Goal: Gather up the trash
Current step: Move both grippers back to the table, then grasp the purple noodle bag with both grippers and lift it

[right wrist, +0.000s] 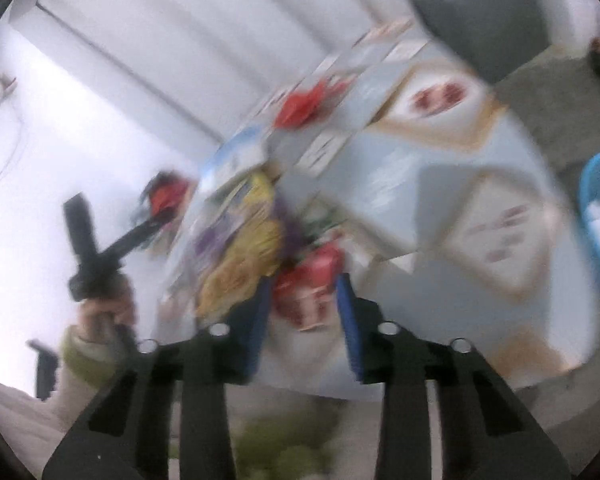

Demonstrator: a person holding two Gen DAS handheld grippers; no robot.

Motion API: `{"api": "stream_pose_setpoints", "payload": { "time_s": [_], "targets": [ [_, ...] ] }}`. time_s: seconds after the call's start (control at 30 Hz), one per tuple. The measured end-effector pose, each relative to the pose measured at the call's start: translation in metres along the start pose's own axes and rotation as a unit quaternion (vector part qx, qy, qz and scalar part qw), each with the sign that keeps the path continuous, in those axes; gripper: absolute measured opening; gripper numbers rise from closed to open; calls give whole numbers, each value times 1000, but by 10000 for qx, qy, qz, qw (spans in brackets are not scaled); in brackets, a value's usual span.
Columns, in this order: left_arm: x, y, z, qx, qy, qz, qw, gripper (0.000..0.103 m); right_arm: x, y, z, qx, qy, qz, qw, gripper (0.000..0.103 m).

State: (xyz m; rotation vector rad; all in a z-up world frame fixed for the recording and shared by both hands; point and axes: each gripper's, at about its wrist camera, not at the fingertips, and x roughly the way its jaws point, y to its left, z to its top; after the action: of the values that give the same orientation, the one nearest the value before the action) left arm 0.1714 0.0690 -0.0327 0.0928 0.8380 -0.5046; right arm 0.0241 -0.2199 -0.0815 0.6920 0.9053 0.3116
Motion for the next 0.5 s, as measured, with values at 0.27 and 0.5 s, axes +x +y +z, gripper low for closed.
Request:
{"api": "stream_pose_setpoints", "payload": {
  "time_s": [0.27, 0.5],
  "targets": [
    [22, -13, -31, 76, 327, -445, 9984, 20, 51, 25, -3, 128, 657, -26, 9978, 20],
    [26, -15, -49, -209, 553, -806, 9950, 20, 73, 41, -10, 118, 927, -171, 9955, 20]
  ]
}}
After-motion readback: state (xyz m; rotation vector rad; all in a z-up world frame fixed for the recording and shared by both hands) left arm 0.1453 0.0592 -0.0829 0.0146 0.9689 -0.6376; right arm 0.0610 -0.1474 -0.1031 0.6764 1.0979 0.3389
